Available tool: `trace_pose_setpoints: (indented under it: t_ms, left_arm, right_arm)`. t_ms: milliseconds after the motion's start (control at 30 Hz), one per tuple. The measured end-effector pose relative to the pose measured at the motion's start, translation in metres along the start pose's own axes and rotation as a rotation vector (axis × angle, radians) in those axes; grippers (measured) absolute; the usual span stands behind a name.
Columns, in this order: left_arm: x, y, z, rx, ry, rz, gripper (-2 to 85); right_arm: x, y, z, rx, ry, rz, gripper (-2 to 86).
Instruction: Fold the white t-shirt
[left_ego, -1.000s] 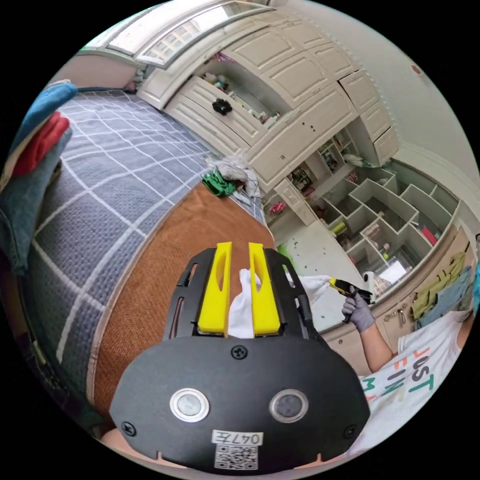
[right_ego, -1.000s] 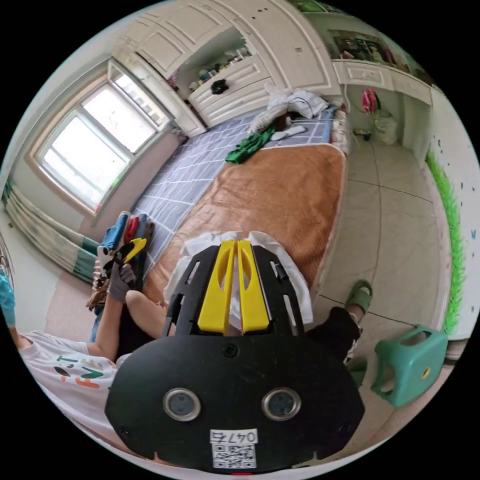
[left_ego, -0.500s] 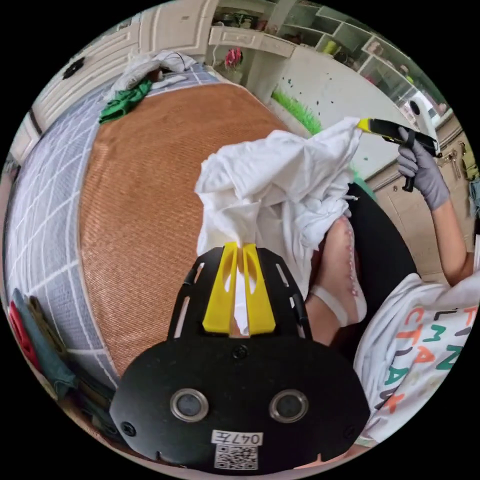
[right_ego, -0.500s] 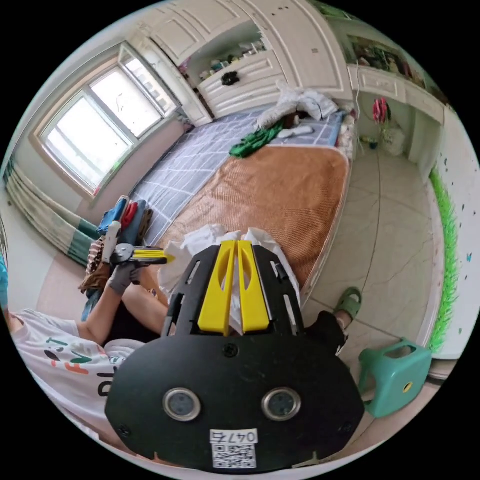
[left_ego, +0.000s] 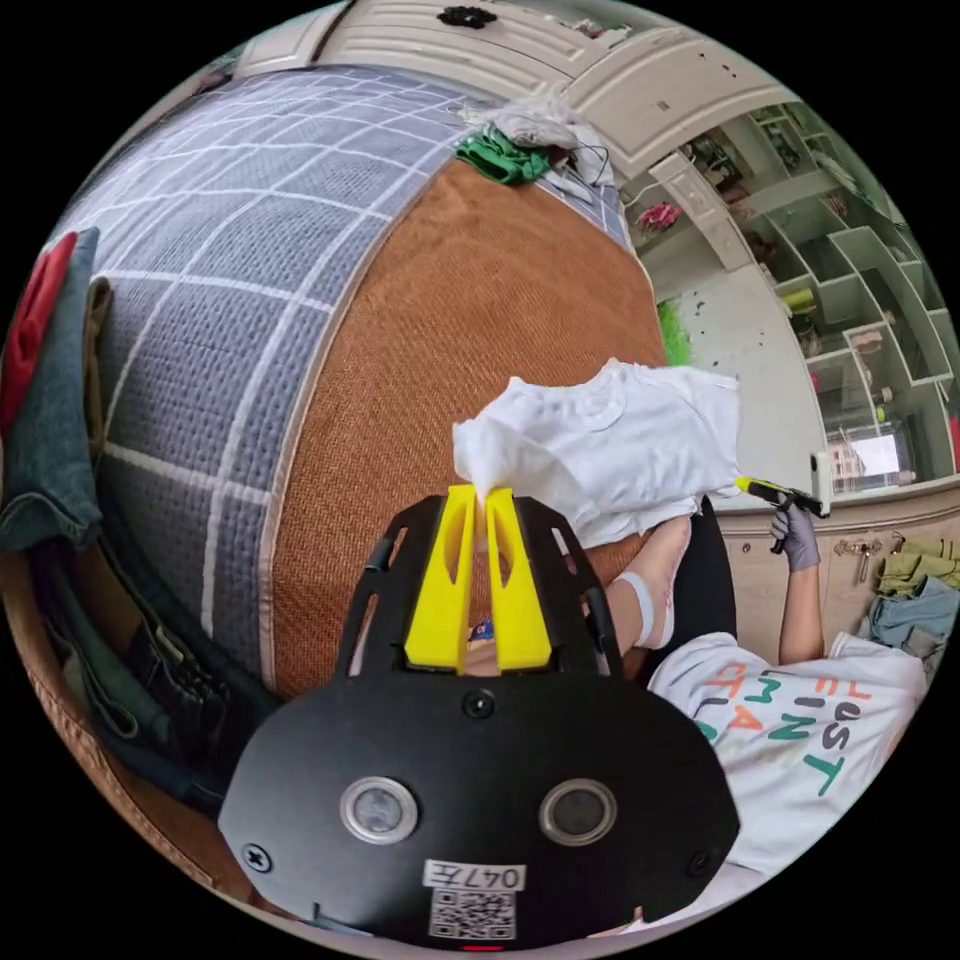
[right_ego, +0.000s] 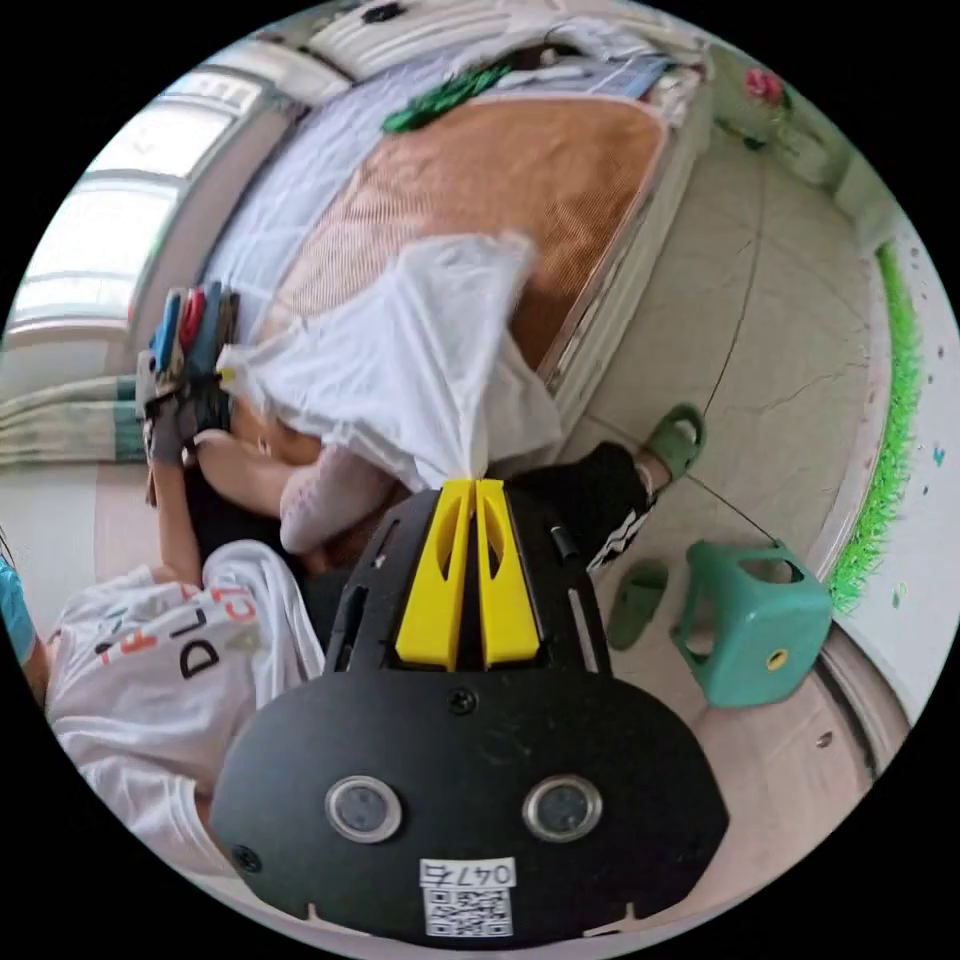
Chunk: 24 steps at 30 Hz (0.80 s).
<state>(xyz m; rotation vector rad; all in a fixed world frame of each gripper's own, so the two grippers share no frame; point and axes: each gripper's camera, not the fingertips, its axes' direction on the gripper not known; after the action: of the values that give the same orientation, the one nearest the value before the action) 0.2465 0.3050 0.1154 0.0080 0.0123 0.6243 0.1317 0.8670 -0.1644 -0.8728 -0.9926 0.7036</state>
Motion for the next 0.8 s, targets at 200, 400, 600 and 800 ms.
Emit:
trace_pose_setpoints:
  t_ms: [200, 400, 600, 800]
  left_arm:
    - [-0.035, 0.009, -0.020, 0.164, 0.002, -0.126, 9.6]
    - [-0.033, 0.002, -0.029, 0.324, -0.007, -0.067, 11.5]
    - [-0.004, -0.064, 0.033, 0.182, -0.036, 0.073, 13.8]
    - [-0.002, -0.108, 0.111, -0.126, -0.131, 0.044, 11.9]
  right_arm:
    - [-0.027, -0.027, 0.008, -0.124, 0.209, -0.004, 6.7]
    - [-0.096, -0.071, -0.035, 0.202, 0.262, -0.151, 8.6]
    - [-0.150, -0.149, -0.004, 0.286, 0.317, -0.235, 11.1]
    - [-0.173, -0.214, 0.046, 0.244, 0.472, -0.255, 10.0]
